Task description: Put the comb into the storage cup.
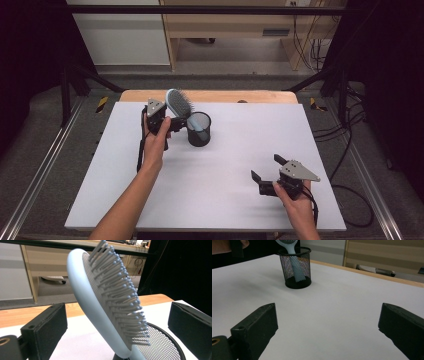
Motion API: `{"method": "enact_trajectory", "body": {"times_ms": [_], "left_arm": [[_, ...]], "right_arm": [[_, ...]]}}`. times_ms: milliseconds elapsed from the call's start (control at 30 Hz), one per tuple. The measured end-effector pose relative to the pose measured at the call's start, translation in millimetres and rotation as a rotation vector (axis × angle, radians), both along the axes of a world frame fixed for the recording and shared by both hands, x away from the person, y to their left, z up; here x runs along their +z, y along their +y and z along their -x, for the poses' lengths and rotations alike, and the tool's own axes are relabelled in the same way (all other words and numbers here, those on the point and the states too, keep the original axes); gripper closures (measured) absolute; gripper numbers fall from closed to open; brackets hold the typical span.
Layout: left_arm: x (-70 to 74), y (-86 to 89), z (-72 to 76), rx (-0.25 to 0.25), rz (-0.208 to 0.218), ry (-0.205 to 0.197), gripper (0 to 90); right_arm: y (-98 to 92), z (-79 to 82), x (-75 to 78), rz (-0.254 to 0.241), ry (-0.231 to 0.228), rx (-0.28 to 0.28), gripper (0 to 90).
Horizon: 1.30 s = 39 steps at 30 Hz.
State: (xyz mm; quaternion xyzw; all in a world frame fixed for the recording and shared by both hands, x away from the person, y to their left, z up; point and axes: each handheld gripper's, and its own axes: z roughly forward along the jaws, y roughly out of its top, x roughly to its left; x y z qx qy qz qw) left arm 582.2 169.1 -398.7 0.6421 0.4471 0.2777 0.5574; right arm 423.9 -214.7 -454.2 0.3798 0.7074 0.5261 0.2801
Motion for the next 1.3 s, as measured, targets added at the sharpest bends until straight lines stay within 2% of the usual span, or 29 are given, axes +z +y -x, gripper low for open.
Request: {"method": "enact_trajectory", "body": {"times_ms": [200,433,567,767,1067,1300], "left_arm": [[-1.1,0.7,2.5,-0.006,0.002,0.001,2.2],[-1.0,2.2,5.9,-0.001,-0.01,-0.017,2.2],[0.3,3.7,8.0,-0.002,0.014,-0.022,2.2],[3.9,3.3,13.4,-0.012,0.002,-0.041,2.2],[9.0,1.5,23.3,-0.03,-0.005,-0.044,2.1],[8.2,6.4,32.1,-0.03,-0.019,-0.031,2.1]], "right_arm": [[0.5,0.3,-0.2,0.004,0.0,0.0,2.8],[0.6,0.0,-0.4,0.007,-0.001,-0.001,2.7],[0.4,0.1,-0.1,0.003,0.0,-0.002,2.8],[0.3,0.2,0.1,0.0,0.0,-0.002,2.7],[0.8,0.9,0.9,0.005,-0.007,-0.002,2.7],[1.2,1.2,0.8,0.001,-0.003,0.001,2.8]]}}
